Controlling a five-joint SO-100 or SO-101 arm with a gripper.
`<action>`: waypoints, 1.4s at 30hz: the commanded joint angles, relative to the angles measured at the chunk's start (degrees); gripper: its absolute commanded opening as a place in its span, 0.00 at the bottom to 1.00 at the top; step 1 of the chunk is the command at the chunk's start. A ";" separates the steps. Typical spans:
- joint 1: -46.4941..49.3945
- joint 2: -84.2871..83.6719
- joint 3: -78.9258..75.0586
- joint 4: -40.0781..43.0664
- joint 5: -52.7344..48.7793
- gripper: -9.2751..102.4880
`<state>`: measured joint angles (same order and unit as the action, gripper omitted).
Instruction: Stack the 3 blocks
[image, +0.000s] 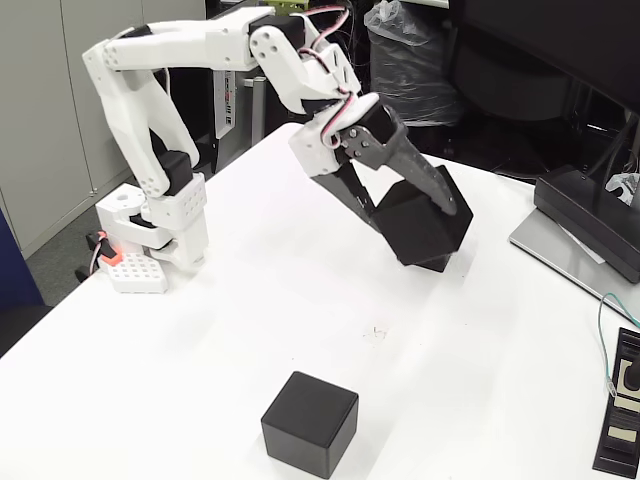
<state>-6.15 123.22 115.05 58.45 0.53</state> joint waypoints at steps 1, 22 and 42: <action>-3.52 5.62 -2.55 1.58 0.62 0.16; -20.13 -1.23 -17.93 14.94 5.10 0.17; -21.88 -24.26 -25.75 18.11 5.98 0.17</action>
<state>-27.95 98.96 91.93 77.61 5.98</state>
